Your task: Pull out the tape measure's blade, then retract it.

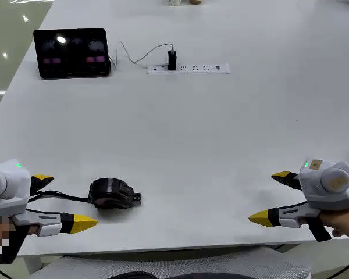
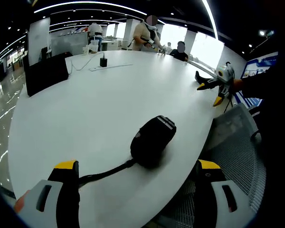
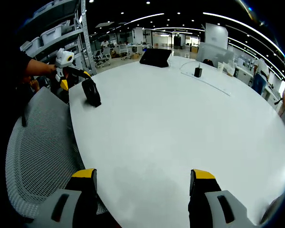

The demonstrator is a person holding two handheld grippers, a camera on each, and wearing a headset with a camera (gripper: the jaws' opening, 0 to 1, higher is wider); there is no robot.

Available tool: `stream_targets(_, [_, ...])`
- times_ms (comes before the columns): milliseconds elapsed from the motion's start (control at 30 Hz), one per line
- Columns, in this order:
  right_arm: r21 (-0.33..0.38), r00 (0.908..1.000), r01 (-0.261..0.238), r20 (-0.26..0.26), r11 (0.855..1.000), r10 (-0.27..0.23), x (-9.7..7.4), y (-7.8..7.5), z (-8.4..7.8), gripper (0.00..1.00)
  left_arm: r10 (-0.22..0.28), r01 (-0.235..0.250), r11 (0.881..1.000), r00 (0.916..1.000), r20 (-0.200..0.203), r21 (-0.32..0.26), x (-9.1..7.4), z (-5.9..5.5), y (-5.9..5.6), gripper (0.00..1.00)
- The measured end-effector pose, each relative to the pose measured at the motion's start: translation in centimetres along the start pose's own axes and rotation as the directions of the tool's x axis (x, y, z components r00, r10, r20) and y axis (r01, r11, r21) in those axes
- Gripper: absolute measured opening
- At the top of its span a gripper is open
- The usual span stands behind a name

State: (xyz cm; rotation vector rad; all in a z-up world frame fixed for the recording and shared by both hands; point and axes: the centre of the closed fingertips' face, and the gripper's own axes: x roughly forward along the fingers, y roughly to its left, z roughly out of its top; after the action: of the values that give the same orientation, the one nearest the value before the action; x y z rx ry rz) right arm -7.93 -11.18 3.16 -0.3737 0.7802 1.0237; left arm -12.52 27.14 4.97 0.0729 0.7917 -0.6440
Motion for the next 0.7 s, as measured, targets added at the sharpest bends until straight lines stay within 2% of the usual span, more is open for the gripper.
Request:
stream_targets(233, [0.015,0.9992,-0.018,0.037,1.0,0.018,-1.3,-0.4,-0.4,0.99,0.004,-0.004,1.0,1.0,-0.003,-0.008,-0.3,-0.3,0.2,0.99])
stream_targets(433, [0.026,0.9991,-0.018,0.038,1.0,0.017,-2.0,-0.9,-1.0,0.99,0.006,-0.006,1.0,1.0,-0.002,-0.01,-0.4,-0.3,0.2,0.99])
stream_targets(700, [0.029,0.9993,-0.022,0.031,0.999,0.021,-2.1,-0.3,-0.8,0.99,0.003,-0.003,1.0,1.0,-0.001,-0.003,-0.5,-0.1,0.1,0.99])
